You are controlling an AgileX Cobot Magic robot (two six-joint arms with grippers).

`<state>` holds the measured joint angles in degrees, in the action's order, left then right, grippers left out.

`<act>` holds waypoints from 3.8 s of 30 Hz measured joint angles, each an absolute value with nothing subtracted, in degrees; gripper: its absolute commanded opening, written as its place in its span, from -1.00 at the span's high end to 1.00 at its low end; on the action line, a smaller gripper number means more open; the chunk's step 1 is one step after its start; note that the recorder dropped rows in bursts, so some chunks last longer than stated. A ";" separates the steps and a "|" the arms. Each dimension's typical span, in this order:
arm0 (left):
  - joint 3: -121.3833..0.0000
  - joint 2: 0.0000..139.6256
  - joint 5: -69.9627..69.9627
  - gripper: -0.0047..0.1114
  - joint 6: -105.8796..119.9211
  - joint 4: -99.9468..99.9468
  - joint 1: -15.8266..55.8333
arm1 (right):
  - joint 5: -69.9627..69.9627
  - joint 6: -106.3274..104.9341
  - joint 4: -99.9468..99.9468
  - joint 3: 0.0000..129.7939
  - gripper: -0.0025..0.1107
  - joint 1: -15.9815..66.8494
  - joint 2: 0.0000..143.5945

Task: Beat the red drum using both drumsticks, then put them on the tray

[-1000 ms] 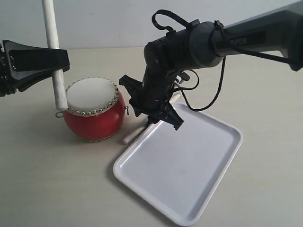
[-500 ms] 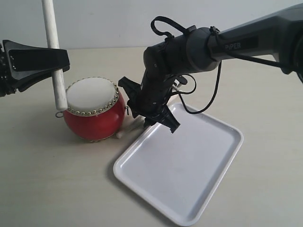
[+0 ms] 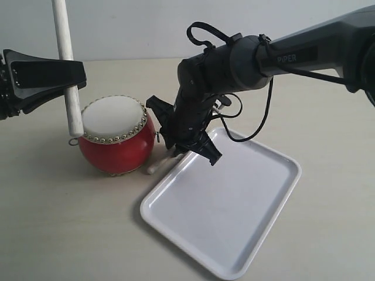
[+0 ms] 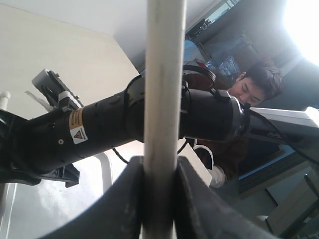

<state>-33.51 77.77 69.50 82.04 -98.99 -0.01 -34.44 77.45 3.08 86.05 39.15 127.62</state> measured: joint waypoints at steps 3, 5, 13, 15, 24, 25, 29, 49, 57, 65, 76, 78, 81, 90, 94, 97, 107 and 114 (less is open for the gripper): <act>-33.51 77.77 69.50 0.92 82.04 -98.99 -0.01 | -34.44 76.96 3.08 86.05 0.83 39.15 127.62; -33.51 77.77 69.50 0.92 82.04 -98.99 -0.01 | -34.44 76.71 2.91 86.05 0.96 39.15 127.62; -33.51 77.77 69.50 0.92 81.91 -98.99 -0.01 | -34.85 75.44 -0.68 86.05 0.96 39.27 126.76; -33.51 77.77 69.50 0.92 81.55 -98.99 -0.01 | -35.06 75.45 -2.62 86.05 0.96 39.27 125.18; -38.32 77.77 65.86 0.92 73.57 -89.64 -0.01 | -44.30 36.88 0.81 86.05 0.96 28.32 106.39; -39.52 77.77 64.67 0.92 72.03 -86.88 -0.01 | -46.66 30.04 3.44 86.05 0.96 26.24 104.64; -46.93 77.87 55.88 0.92 58.45 -67.49 -0.01 | -63.98 1.16 11.65 86.05 0.96 18.28 99.10; -40.74 56.50 54.23 0.92 8.89 0.00 14.37 | -70.24 -14.02 9.59 78.83 0.96 39.87 93.69; -36.25 57.30 48.11 0.92 8.22 -2.50 14.60 | -70.33 -12.74 7.74 78.58 0.96 41.93 98.60; -36.22 63.01 47.40 0.92 12.84 -7.95 14.60 | -70.22 -12.28 5.68 86.34 0.96 41.93 103.48; -36.22 64.73 46.13 0.92 13.04 -8.18 14.60 | -70.21 -12.28 6.98 89.57 0.96 41.93 114.88; -36.46 64.73 46.77 0.92 13.04 -8.18 14.60 | -70.11 -12.28 5.26 90.90 0.96 41.93 112.06; -41.62 66.29 51.17 0.92 14.39 -8.07 14.60 | -69.88 -12.17 3.23 92.68 0.96 41.93 104.65; -54.33 78.17 60.22 0.92 16.29 -4.61 19.39 | -70.12 -12.17 2.67 92.81 0.96 41.93 97.52; -55.69 82.17 59.94 0.92 16.17 -2.51 21.32 | -70.12 -12.17 1.69 92.81 0.96 41.93 97.53; -54.53 87.73 60.40 0.92 16.17 -2.08 21.47 | -70.21 -12.17 1.60 92.81 0.96 41.93 97.53; -58.95 85.35 63.49 0.92 15.31 0.00 20.85 | -70.21 -12.71 4.95 92.24 0.96 41.93 99.90; -58.60 72.26 64.24 0.92 14.24 1.09 16.18 | -70.21 -14.44 9.54 85.79 0.96 41.93 111.87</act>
